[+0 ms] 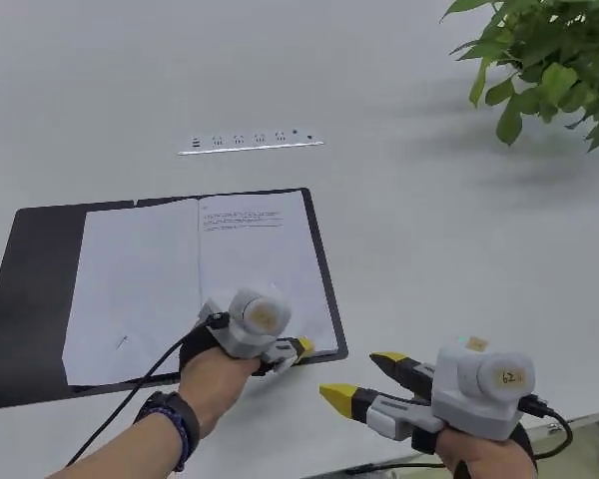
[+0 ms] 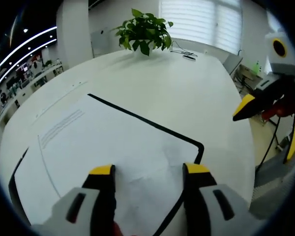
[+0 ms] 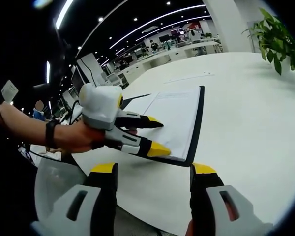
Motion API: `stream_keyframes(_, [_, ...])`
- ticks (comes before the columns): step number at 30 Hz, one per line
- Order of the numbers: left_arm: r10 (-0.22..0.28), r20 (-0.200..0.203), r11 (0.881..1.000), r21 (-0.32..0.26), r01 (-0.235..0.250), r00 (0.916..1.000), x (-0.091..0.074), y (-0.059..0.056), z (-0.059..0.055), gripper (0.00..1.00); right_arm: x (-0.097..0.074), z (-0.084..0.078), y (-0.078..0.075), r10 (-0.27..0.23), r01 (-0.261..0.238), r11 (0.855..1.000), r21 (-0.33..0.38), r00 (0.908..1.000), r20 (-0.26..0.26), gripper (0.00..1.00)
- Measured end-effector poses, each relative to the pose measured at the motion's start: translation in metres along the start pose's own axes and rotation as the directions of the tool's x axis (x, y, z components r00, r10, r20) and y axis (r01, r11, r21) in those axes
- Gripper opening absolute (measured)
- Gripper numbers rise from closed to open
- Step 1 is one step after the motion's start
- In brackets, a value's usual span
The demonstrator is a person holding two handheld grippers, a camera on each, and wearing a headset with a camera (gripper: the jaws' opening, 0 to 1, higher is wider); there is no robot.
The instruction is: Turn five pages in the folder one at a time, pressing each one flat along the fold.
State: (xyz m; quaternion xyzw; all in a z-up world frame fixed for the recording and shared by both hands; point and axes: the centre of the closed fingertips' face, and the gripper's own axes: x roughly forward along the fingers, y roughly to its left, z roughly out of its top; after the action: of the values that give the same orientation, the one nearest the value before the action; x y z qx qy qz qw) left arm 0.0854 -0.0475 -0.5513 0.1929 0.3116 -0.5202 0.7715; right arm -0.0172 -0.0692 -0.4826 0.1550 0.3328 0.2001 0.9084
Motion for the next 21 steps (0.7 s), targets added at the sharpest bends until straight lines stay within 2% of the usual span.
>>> stream_keyframes(5, [0.000,0.004,1.000,-0.013,0.000,1.0000,-0.001,0.003,0.001,0.51,0.006,0.009,-0.007,0.006,-0.007,1.000,0.021,0.9998,0.020,0.57])
stream_keyframes(12, [-0.002,0.022,0.998,-0.062,0.003,0.9998,-0.002,0.009,0.003,0.44,0.025,0.033,-0.021,0.012,-0.016,0.998,0.056,0.9973,0.073,0.55])
stream_keyframes(18, [-0.002,0.044,0.992,-0.130,0.007,0.9990,-0.006,0.013,0.001,0.40,0.049,0.051,-0.029,0.029,-0.035,0.997,0.063,0.9955,0.091,0.52])
stream_keyframes(21, [0.011,0.053,0.989,-0.151,-0.003,0.9986,-0.010,0.015,-0.002,0.36,0.066,0.063,-0.034,0.046,-0.063,0.990,0.129,0.9899,0.134,0.51])
